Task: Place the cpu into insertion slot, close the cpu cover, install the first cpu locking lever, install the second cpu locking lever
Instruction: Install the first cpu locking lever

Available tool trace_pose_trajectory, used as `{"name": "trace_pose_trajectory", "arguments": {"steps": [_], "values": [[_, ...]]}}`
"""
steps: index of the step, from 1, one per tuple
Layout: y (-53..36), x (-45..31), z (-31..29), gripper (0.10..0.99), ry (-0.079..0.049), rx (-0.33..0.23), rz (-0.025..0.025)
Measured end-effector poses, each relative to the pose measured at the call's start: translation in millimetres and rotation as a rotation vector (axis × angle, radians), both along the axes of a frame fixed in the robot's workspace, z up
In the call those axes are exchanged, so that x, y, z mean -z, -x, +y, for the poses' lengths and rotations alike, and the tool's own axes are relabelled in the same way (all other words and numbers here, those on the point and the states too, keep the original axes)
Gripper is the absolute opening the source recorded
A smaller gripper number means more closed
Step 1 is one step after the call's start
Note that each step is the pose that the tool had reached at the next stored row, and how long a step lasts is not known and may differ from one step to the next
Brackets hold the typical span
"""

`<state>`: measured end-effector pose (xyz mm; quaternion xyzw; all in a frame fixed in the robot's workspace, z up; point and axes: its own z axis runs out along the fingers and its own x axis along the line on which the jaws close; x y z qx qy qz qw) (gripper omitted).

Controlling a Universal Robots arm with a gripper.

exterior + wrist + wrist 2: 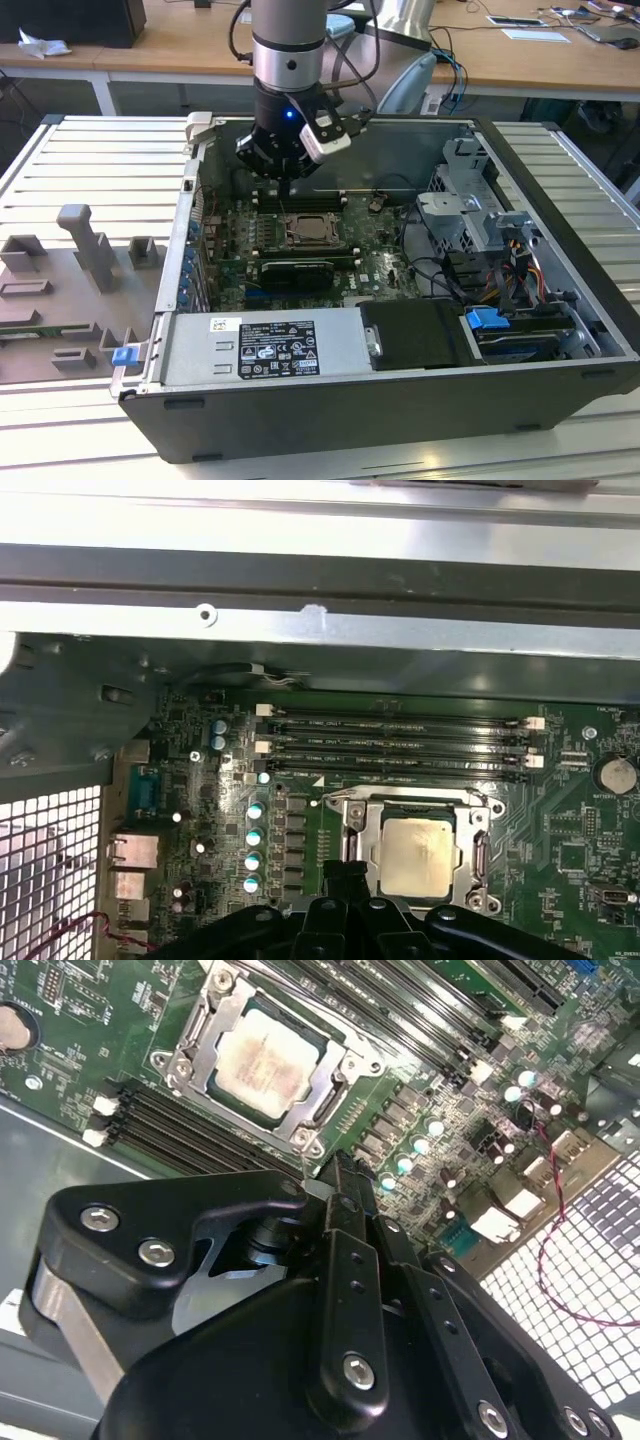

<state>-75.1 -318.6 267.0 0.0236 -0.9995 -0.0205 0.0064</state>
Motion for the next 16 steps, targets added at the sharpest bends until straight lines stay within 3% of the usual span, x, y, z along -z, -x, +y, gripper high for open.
{"name": "trace_pose_trajectory", "arguments": {"steps": [7,11,16], "values": [[6.2,0.0,0.0,0.106,0.000,-0.009,-0.0020],[18.0,0.8,0.1,0.106,-0.001,-0.015,-0.0076],[23.7,3.0,1.7,0.106,-0.010,-0.016,-0.0106]]}}
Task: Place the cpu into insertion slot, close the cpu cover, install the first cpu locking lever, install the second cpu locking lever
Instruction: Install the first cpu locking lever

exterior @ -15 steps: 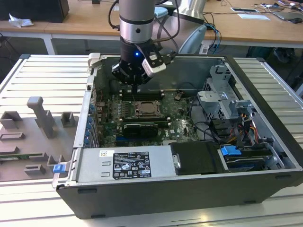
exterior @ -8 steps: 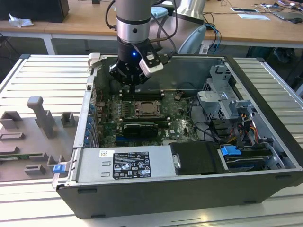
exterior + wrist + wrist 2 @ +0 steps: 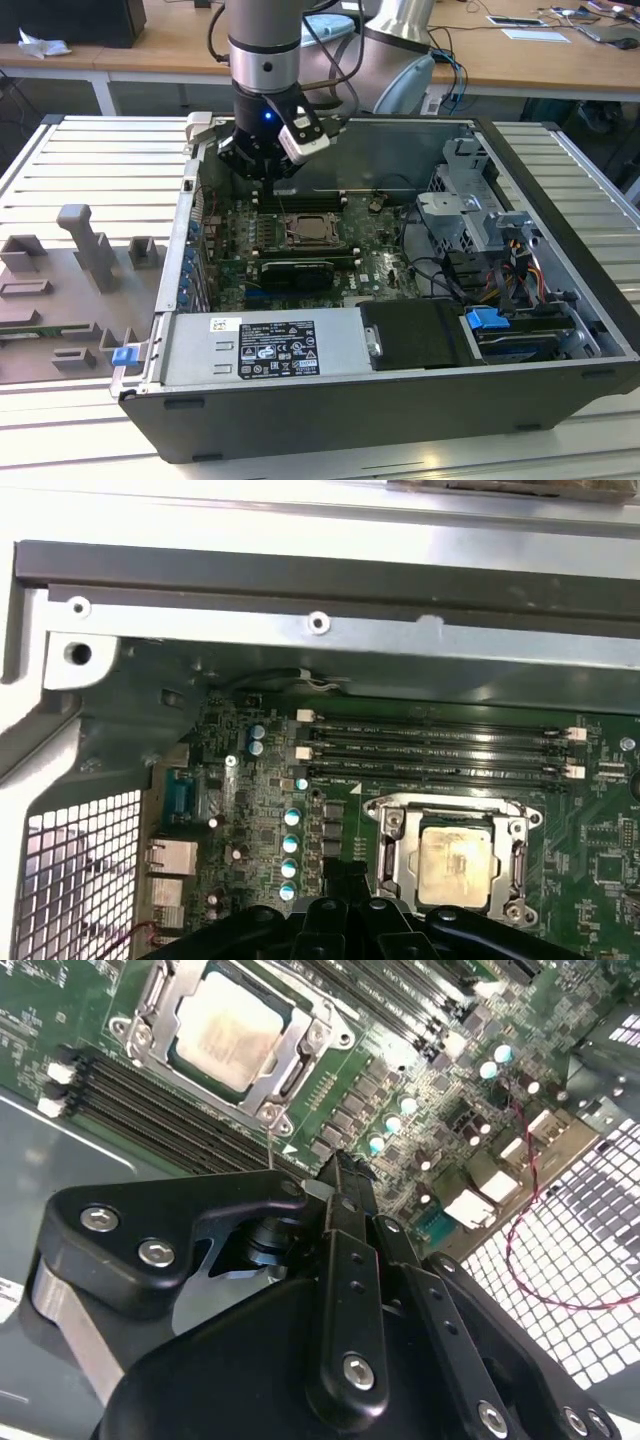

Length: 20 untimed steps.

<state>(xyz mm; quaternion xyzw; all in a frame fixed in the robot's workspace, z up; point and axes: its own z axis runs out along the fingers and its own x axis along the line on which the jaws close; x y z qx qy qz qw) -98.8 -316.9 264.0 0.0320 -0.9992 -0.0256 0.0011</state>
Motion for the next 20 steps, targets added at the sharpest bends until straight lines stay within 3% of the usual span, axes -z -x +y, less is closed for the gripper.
{"name": "trace_pose_trajectory", "arguments": {"steps": [2,5,11,20], "values": [[0.5,0.7,2.3,0.106,-0.006,0.000,-0.0001],[1.0,2.8,10.7,0.106,-0.012,0.000,-0.0001],[1.2,5.4,22.8,0.106,-0.013,0.000,-0.0006],[-3.8,6.5,23.2,0.106,-0.013,0.000,-0.0006]]}}
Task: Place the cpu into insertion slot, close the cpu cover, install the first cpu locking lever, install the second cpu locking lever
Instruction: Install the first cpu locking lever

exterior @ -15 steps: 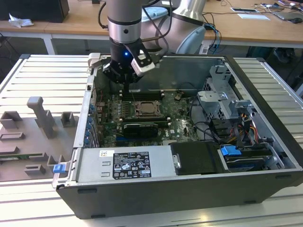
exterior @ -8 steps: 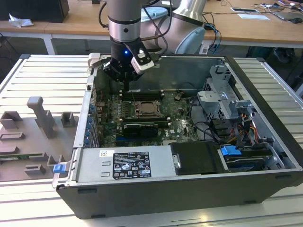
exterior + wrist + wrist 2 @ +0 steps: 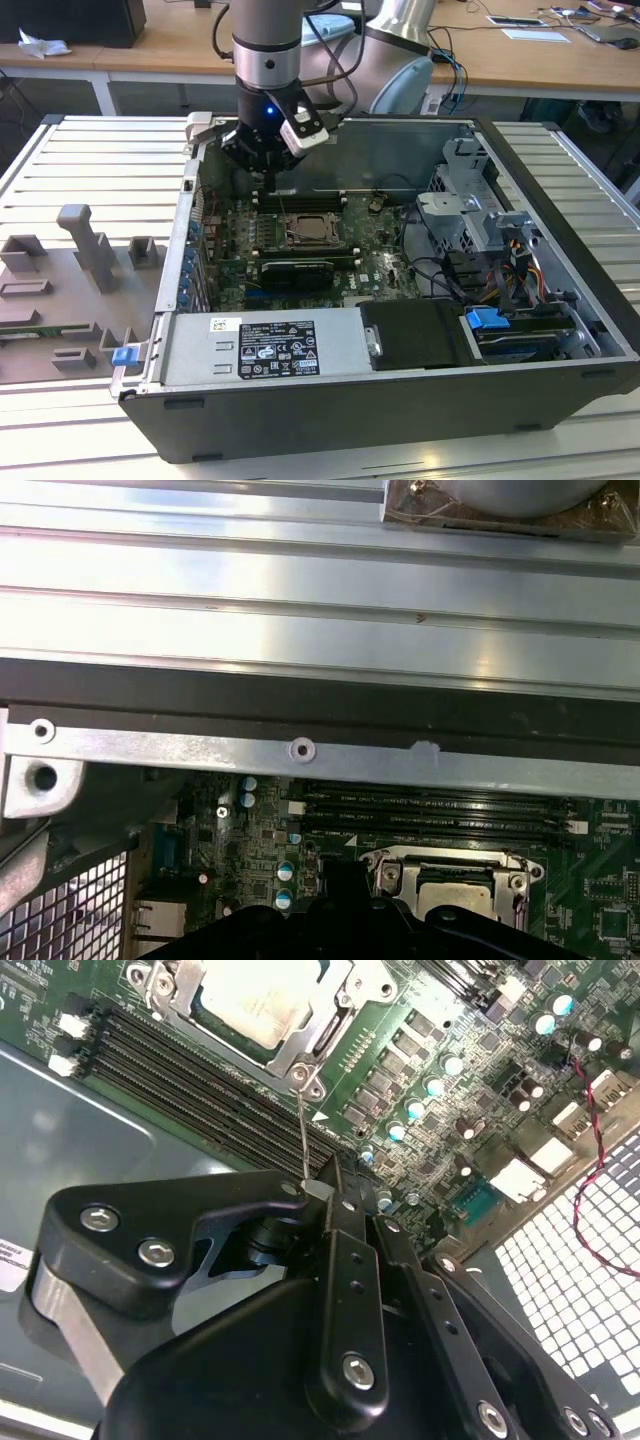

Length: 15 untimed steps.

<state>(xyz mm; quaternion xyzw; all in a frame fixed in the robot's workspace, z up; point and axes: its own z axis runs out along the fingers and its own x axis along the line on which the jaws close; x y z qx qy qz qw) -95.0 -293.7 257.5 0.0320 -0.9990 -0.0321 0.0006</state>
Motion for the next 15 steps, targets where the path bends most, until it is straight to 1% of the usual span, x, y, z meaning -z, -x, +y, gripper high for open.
{"name": "trace_pose_trajectory", "arguments": {"steps": [7,11,15], "values": [[-6.1,1.1,0.0,0.106,0.000,0.000,0.0001],[-12.1,1.6,0.0,0.106,0.000,0.000,0.0001],[-16.1,2.1,0.0,0.106,0.000,0.000,0.0000]]}}
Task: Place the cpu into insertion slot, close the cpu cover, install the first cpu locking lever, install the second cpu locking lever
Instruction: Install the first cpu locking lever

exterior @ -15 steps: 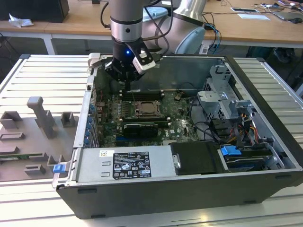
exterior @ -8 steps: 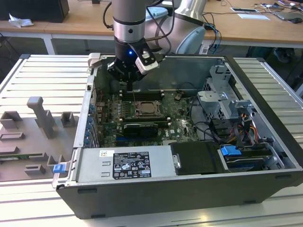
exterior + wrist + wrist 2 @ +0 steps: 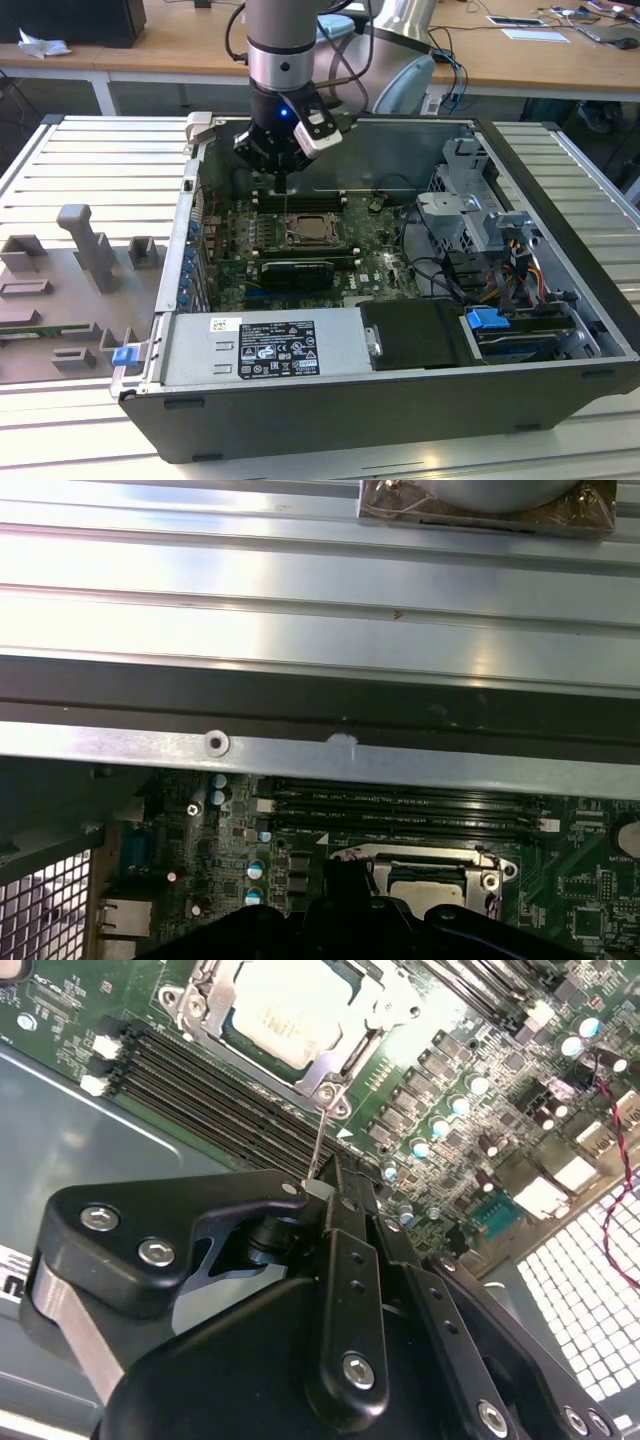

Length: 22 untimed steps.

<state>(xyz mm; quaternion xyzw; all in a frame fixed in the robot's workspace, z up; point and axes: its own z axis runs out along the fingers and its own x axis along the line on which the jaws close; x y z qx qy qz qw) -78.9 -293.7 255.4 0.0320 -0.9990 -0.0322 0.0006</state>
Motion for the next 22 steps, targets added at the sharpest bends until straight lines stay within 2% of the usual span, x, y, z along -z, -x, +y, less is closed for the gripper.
{"name": "trace_pose_trajectory", "arguments": {"steps": [9,17,19,20,22], "values": [[-10.8,1.0,0.0,0.106,0.000,0.000,0.0001],[-16.5,2.0,0.0,0.106,0.000,0.000,-0.0001],[-21.0,3.2,0.0,0.106,0.000,0.000,0.0000],[-22.7,3.7,-0.1,0.106,-0.003,0.000,0.0001],[-23.3,4.2,-0.3,0.106,-0.023,0.000,0.0001]]}}
